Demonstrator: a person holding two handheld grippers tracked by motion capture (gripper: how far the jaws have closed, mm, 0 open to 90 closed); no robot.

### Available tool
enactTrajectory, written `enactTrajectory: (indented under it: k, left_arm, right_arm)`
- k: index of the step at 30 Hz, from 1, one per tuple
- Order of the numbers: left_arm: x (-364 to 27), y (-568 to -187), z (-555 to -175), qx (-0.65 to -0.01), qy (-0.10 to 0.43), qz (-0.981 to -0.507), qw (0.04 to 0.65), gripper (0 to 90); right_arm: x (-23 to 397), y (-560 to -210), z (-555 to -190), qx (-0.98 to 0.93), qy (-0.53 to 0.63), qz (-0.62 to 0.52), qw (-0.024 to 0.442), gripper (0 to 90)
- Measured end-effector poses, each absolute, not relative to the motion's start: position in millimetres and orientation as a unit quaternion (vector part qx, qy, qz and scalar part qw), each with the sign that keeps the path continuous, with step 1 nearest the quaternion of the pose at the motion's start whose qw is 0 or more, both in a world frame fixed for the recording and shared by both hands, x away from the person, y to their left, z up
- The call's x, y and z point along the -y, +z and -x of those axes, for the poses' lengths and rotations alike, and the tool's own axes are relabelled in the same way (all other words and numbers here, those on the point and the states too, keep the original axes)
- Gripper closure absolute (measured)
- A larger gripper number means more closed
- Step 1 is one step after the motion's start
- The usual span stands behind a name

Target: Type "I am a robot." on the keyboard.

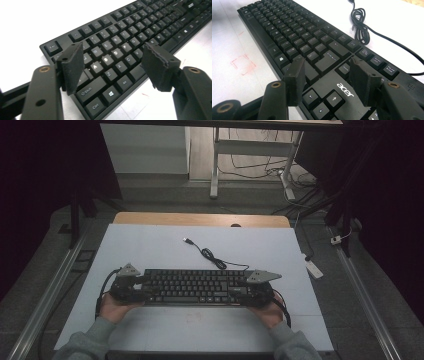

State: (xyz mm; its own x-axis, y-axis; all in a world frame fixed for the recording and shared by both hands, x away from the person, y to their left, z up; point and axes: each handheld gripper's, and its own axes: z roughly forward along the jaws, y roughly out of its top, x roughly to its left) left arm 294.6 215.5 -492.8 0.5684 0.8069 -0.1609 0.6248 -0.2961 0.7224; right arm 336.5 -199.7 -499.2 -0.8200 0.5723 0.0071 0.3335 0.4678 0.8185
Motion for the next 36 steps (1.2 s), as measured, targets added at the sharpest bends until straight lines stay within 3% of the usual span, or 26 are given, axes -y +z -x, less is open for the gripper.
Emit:
enactTrajectory:
  k: [22,36]
  left_arm:
    - [-210.6,-501.5,-299.0,-0.427,0.122,-0.815,0.371,87.4]
    - [-206.6,-510.8,-306.7,-0.437,0.128,-0.819,0.351,88.5]
  right_arm:
    - [199.7,-499.2,-336.4,-0.847,0.440,-0.267,0.137,47.3]
    - [199.4,-499.7,-336.4,-0.848,0.437,-0.267,0.135,47.3]
